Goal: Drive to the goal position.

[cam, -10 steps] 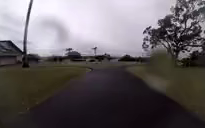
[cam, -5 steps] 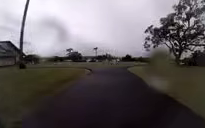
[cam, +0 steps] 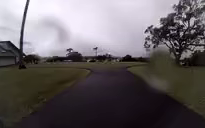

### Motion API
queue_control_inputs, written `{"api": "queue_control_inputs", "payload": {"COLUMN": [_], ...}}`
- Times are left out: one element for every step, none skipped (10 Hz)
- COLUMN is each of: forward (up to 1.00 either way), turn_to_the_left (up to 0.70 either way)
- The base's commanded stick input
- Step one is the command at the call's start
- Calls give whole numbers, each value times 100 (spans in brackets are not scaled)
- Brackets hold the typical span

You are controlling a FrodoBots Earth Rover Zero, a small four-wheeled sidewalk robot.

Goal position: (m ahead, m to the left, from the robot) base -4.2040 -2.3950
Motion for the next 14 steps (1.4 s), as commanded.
{"api": "queue_control_inputs", "payload": {"forward": [85,85,85,85,85,85,85,85,85,85,85,85,85,85], "turn_to_the_left": [0,0,-13,-31,-34,-34,-18,-3,-1,0,0,0,0,0]}}
